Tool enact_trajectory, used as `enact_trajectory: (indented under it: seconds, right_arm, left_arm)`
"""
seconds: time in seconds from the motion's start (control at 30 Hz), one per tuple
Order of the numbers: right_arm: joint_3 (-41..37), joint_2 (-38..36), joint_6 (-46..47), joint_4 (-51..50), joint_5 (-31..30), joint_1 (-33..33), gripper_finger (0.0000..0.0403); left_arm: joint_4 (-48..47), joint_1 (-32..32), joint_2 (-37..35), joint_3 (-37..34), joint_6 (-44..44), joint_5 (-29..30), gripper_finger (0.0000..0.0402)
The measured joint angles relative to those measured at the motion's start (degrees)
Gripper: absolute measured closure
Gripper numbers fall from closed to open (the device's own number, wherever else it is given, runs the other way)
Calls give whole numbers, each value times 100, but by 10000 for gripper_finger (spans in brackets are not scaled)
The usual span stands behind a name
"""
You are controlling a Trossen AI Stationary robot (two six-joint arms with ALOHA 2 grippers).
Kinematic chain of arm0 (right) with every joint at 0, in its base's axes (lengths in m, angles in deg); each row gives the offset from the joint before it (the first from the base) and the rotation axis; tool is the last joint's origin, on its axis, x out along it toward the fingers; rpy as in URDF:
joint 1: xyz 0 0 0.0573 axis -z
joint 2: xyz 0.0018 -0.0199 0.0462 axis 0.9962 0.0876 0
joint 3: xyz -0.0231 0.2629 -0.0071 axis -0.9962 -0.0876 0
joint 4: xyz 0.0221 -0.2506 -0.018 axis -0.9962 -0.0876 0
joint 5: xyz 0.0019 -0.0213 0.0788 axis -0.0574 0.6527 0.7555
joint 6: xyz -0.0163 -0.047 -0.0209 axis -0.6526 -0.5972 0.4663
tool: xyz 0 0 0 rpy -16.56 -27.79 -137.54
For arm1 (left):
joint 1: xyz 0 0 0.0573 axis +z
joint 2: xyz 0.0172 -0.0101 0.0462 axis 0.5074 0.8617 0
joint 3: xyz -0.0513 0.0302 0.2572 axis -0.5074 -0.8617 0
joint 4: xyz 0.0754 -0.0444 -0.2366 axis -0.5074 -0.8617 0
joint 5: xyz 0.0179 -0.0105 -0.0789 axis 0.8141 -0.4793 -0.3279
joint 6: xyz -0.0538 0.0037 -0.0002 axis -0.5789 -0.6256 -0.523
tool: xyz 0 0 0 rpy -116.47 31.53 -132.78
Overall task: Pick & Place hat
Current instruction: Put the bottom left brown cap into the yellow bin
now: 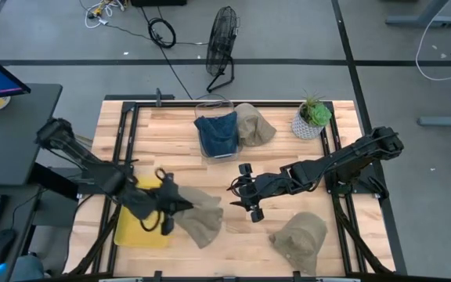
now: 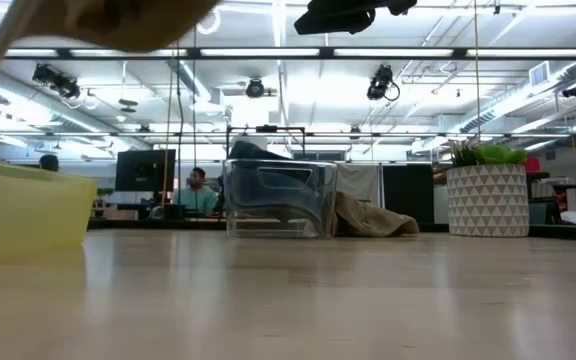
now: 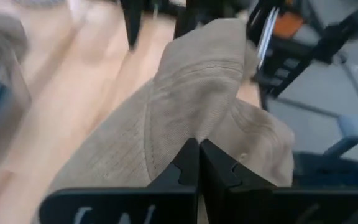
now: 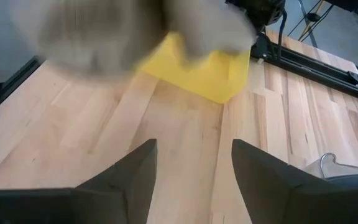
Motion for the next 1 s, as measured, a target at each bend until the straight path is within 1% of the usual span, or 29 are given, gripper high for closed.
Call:
enact_trajectory:
  seconds: [0.13, 0.23, 0.3, 0.37, 0.47, 0.5, 0.67, 0.77, 0.87, 0.93, 1.0]
  right_arm:
    - [0, 0, -1, -24, 0, 0, 190]
    - [0, 0, 0, -38, 0, 0, 190]
    - [0, 0, 0, -53, 0, 0, 190]
    - [0, 0, -1, -56, 0, 0, 190]
    - [0, 0, -47, -61, 2, 0, 190]
    - [0, 0, -85, -62, 2, 0, 190]
    - [0, 0, -173, -62, 3, 4, 190]
    - [0, 0, -252, -62, 4, 4, 190]
    - [0, 0, -271, -58, 4, 4, 190]
    - [0, 0, -273, -56, 4, 4, 190]
    - [0, 0, -273, -51, 4, 4, 190]
  left_arm:
    - [-509, 2, -498, 1, -271, 373, 398]
    - [-1348, 4, -700, 4, -988, 433, 399]
    - [-2043, 4, -741, 4, -1632, 309, 399]
    - [-2634, 4, -750, 4, -2144, 3, 399]
    - [-3144, -1, -749, 1, -2444, -473, 399]
    - [-3202, -19, -750, 1, -2395, -645, 399]
    - [-3312, -170, -791, 2, -1524, -1621, 399]
    - [-3691, -317, -787, 1, -1065, -2107, 399]
    - [-4370, -466, -778, 1, -768, -2267, 399]
    - [-4762, -513, -778, 1, -602, -2246, 399]
    - [-4989, -514, -778, 1, -410, -2075, 399]
